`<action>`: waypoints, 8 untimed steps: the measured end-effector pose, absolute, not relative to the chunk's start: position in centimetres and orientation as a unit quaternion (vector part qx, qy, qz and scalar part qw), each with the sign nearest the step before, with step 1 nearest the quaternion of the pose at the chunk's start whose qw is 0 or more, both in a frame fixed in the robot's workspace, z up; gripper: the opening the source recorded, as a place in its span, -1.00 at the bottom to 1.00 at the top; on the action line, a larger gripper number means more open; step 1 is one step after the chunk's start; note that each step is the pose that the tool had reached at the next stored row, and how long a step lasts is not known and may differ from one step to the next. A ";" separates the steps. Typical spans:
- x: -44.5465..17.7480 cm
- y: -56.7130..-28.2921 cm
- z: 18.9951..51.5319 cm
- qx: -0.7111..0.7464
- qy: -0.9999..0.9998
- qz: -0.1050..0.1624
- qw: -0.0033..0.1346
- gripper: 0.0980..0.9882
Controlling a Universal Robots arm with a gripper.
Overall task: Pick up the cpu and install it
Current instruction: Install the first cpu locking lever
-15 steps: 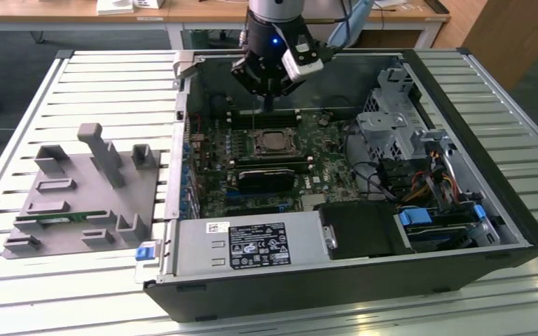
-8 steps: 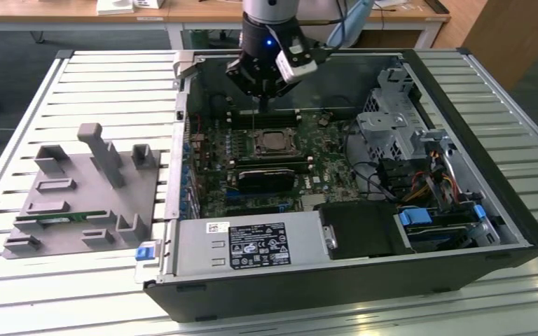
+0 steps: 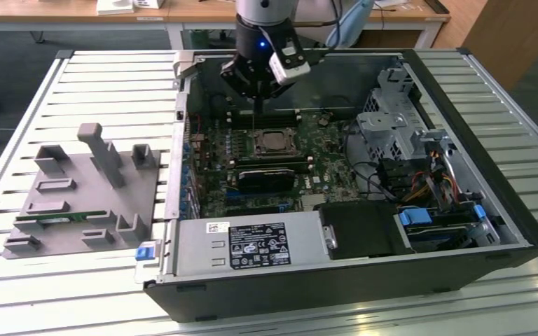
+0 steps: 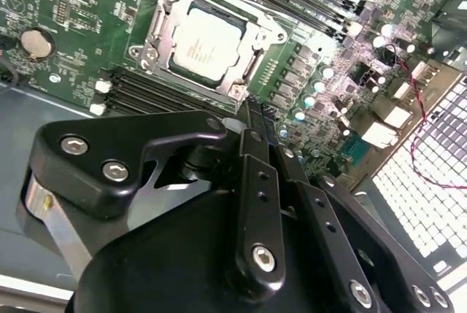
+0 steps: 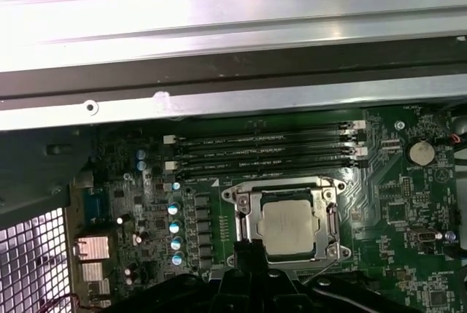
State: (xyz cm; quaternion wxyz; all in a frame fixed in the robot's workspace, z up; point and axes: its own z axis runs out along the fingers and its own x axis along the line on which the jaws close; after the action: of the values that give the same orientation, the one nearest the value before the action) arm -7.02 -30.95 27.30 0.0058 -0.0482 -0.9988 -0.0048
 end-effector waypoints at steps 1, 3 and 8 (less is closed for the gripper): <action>-7.1 -30.9 27.3 -0.048 -0.999 -0.005 0.006 -0.98; -7.3 -30.9 27.2 -0.048 -0.999 -0.005 0.006 -0.98; -8.0 -30.5 27.0 -0.048 -0.999 -0.005 0.006 -0.98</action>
State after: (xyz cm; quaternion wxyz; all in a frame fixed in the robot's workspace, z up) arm -8.00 -30.55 26.97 0.0058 -0.0482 -0.9988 -0.0048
